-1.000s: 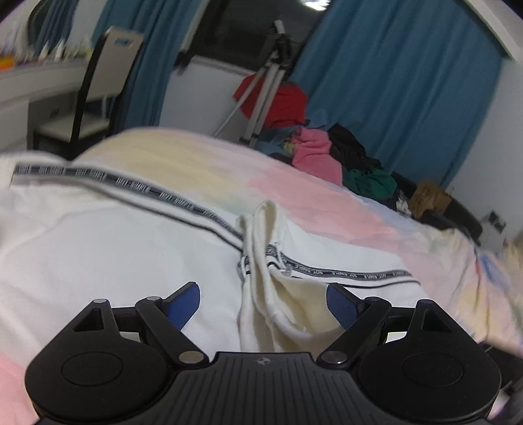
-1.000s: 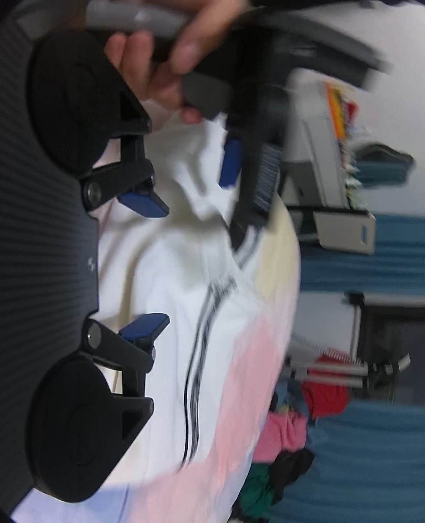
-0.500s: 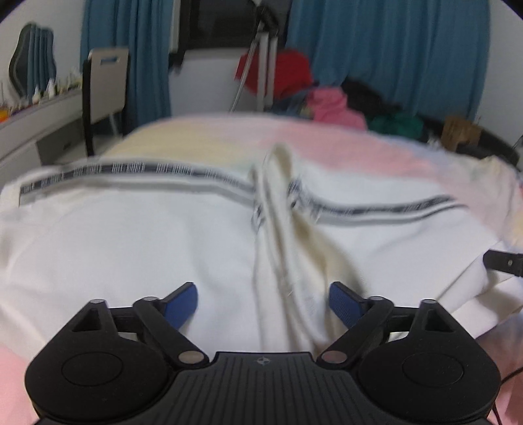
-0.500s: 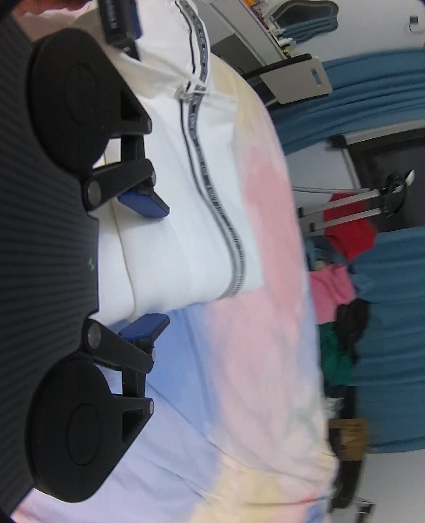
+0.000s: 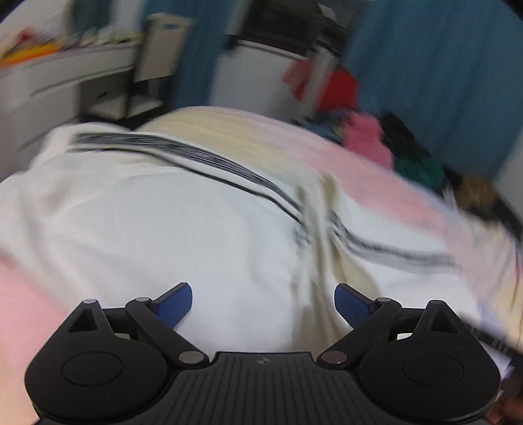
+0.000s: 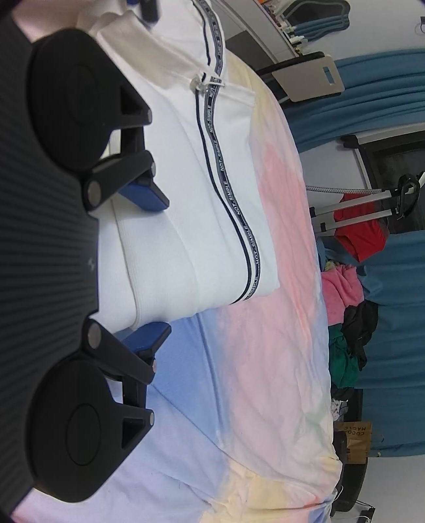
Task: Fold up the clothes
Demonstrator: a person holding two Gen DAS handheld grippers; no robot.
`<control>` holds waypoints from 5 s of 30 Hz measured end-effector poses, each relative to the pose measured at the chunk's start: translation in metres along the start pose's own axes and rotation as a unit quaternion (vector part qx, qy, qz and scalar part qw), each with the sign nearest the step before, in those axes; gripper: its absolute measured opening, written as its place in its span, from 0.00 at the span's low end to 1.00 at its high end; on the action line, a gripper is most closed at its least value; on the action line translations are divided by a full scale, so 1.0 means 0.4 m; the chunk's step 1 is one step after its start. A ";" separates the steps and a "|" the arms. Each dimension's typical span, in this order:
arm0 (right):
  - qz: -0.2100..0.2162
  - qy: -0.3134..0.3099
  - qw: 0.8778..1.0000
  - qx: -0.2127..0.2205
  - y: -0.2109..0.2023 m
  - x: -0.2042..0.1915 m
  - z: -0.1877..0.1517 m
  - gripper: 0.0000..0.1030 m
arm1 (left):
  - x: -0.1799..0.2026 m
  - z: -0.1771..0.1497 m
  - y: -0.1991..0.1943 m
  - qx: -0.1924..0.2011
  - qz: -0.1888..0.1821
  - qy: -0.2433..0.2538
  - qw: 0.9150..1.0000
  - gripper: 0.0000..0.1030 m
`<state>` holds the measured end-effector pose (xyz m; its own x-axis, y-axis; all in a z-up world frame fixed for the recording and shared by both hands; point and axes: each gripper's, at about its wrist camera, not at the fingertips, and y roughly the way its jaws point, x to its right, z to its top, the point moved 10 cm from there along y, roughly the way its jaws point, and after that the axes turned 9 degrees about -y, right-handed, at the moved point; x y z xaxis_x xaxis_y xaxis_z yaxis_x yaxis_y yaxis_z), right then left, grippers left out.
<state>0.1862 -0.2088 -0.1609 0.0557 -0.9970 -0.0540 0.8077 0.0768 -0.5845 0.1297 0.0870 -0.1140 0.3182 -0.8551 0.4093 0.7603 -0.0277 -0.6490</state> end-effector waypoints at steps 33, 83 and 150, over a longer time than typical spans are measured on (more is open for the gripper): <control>0.118 -0.218 0.968 0.032 -0.007 -0.383 -0.062 0.75 | -0.222 0.277 -0.049 0.194 0.108 -0.090 0.971 0.11; 0.124 0.179 0.976 0.032 0.026 0.124 0.122 0.46 | 0.330 -0.222 0.065 0.102 0.005 0.536 0.838 0.30; 0.081 0.158 0.983 0.042 0.006 0.109 0.105 0.46 | 0.078 -0.064 0.166 -0.152 -0.179 -0.088 0.968 0.47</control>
<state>0.2154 -0.2527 -0.1308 0.0129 -0.9180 -0.3964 0.8497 0.2190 -0.4795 0.1755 0.0453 -0.1605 0.1773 -0.6622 0.7281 0.6470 -0.4790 -0.5932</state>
